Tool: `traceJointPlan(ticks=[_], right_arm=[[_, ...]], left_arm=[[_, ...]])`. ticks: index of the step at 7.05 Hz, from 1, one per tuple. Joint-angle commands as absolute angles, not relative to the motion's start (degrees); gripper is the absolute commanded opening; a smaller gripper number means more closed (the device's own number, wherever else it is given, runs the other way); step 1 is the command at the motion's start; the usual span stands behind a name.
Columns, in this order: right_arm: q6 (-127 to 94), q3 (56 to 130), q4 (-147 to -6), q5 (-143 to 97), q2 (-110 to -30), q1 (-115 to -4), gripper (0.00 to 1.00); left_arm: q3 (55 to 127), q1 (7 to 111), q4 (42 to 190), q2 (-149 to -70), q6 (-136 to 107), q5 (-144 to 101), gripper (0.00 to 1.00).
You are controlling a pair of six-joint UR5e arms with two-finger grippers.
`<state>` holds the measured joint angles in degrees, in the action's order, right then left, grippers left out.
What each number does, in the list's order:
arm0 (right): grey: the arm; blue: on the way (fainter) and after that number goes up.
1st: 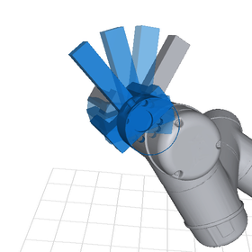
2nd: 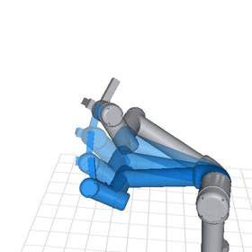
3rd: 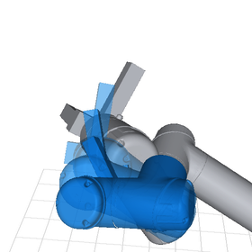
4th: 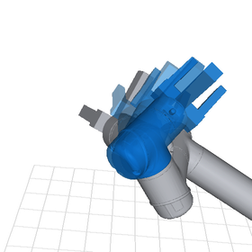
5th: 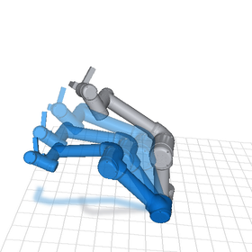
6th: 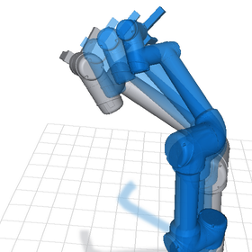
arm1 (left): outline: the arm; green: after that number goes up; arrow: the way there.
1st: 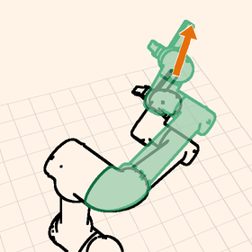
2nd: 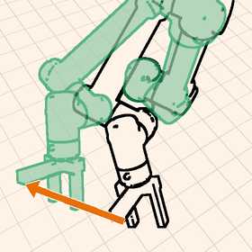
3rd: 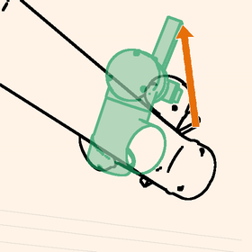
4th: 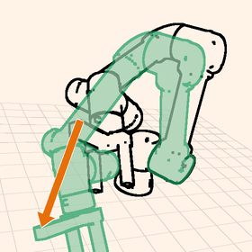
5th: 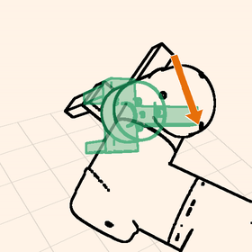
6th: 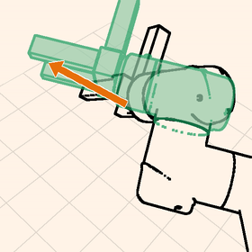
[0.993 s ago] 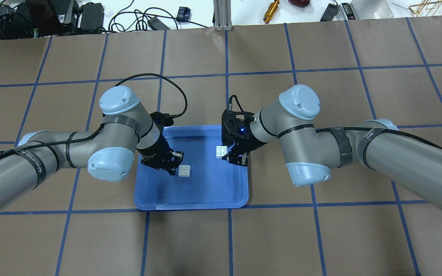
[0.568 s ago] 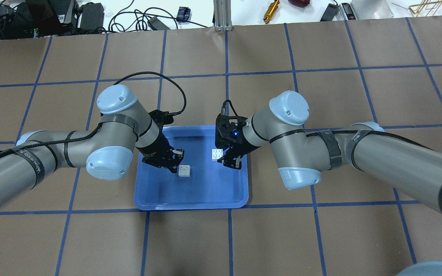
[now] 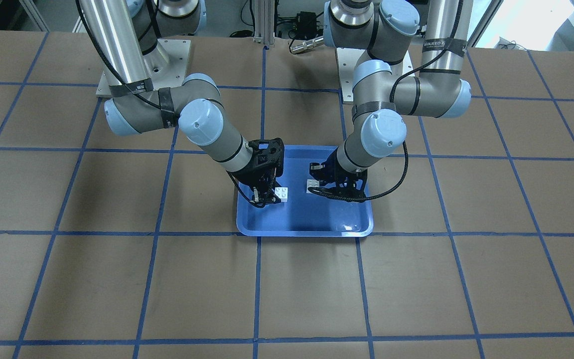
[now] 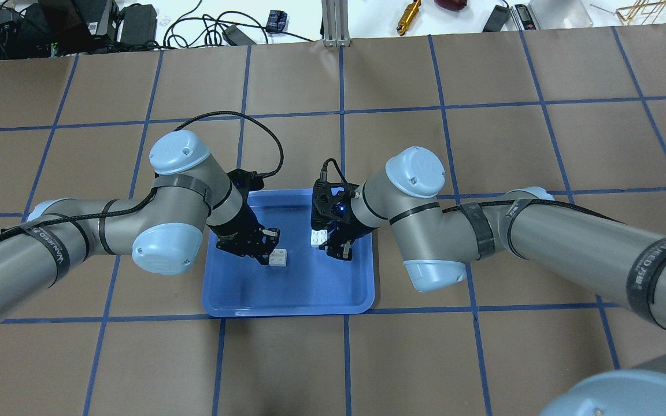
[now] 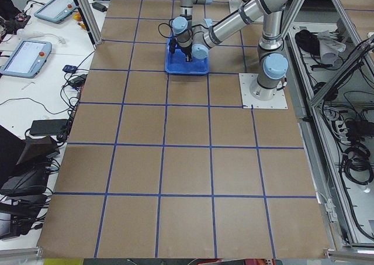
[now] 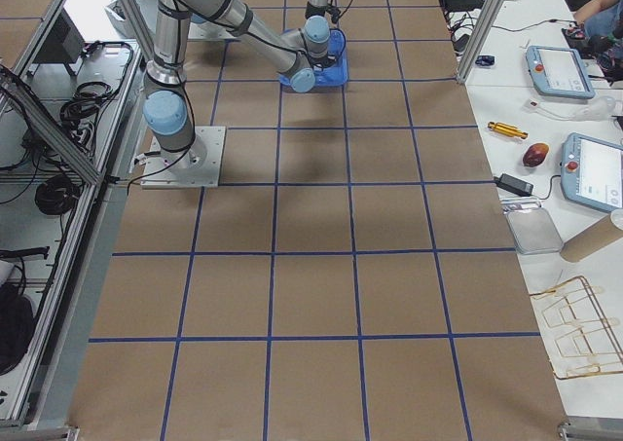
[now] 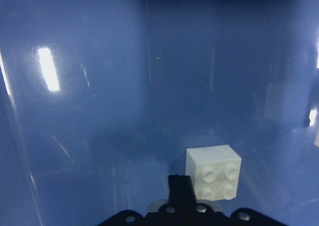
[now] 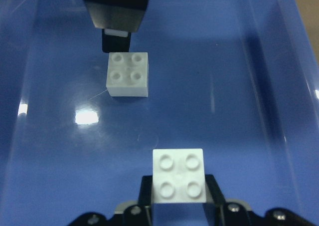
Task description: Assemble white blocks and place on blue tray
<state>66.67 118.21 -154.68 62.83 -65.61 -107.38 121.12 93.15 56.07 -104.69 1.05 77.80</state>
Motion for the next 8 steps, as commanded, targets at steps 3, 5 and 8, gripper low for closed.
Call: traceJointPlan(ticks=[3,5,8], right_arm=[[65.2,115.6,-155.1,62.3,-63.0,-109.3,0.00],[61.9,115.0,-155.0,62.5,-62.8,-109.9,0.00],[60.5,115.0,-155.0,62.8,-62.9,-111.6,0.00]], left_arm=[[122.0,92.5,56.2,-103.9,0.2,77.8,0.00],[121.9,92.5,56.3,-103.9,-0.2,77.7,0.00],[121.6,92.4,55.5,-104.2,-0.1,77.5,0.00]])
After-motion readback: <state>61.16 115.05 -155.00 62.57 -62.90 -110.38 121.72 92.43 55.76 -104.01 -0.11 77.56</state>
